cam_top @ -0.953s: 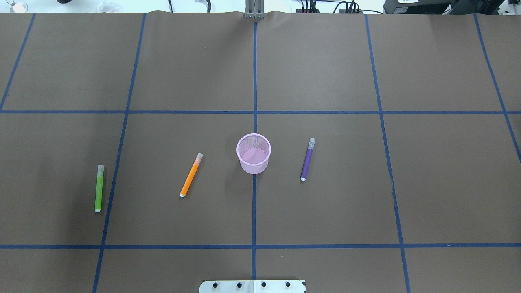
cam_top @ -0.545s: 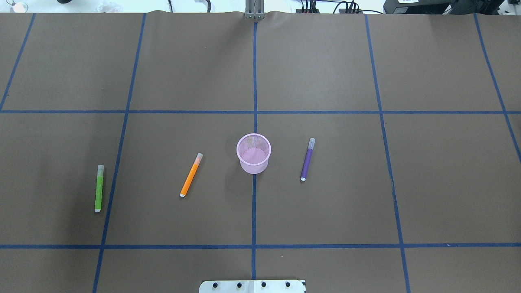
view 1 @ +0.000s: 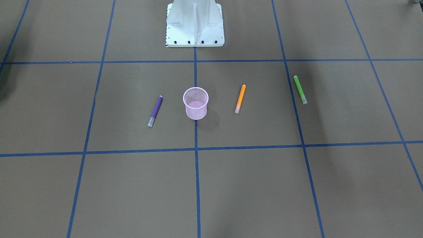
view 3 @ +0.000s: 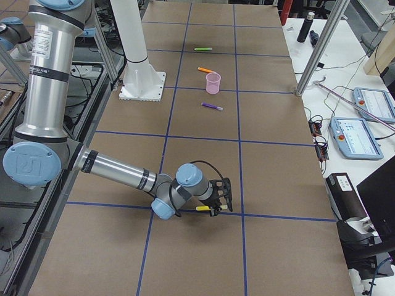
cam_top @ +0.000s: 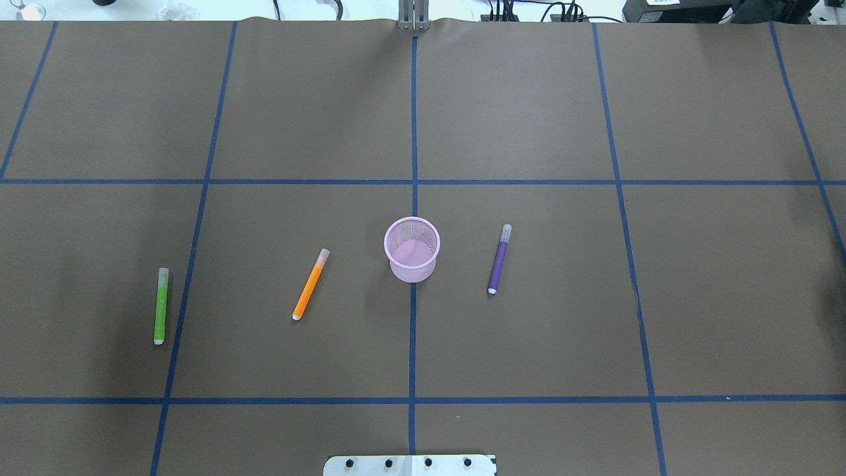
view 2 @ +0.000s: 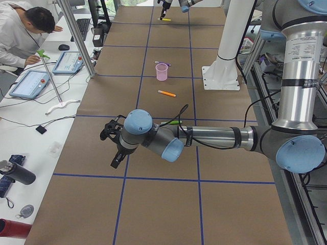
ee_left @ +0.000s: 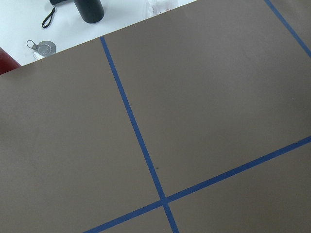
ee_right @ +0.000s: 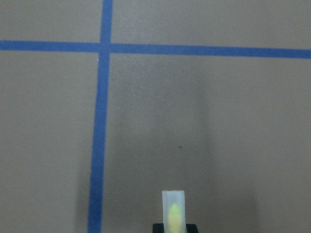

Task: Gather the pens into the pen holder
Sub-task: 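Carry the yellow marker with the right gripper over the pink cup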

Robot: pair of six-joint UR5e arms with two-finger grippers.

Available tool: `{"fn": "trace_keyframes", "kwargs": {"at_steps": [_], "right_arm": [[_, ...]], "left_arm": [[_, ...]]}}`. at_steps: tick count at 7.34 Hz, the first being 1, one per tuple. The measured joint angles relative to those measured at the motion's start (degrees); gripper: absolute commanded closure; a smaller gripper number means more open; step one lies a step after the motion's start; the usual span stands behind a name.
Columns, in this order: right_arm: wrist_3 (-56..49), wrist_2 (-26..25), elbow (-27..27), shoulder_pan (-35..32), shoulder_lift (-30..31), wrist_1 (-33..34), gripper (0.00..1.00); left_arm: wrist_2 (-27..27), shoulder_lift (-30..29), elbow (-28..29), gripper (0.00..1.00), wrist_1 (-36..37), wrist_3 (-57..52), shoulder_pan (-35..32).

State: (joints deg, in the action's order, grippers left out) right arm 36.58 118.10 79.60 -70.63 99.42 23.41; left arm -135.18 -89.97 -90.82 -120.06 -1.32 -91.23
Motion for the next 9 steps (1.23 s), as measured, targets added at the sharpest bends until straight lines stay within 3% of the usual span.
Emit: {"fn": "trace_keyframes", "kwargs": {"at_steps": [2,6,7,8,9], "right_arm": [[0.1,0.5,3.7,1.3,-5.8,-4.0,1.0],[1.7,0.3,4.6,13.9,-20.0,-13.0,1.0],[2.4,-1.8,4.6,18.2,-23.8,-14.6,1.0],[3.8,-7.7,4.7,23.7,-27.3,-15.4,1.0],[5.0,-17.7,4.7,30.2,-30.4,-15.7,1.0]], "left_arm": [[0.0,0.0,0.0,0.0,0.0,0.0,0.0],[0.0,-0.2,-0.1,0.0,0.0,0.0,0.0],[0.0,-0.2,-0.1,0.0,0.0,0.0,0.0],[0.0,-0.2,-0.1,0.0,0.0,0.0,0.0],[0.0,-0.2,0.0,0.0,0.0,0.0,0.0]]}}
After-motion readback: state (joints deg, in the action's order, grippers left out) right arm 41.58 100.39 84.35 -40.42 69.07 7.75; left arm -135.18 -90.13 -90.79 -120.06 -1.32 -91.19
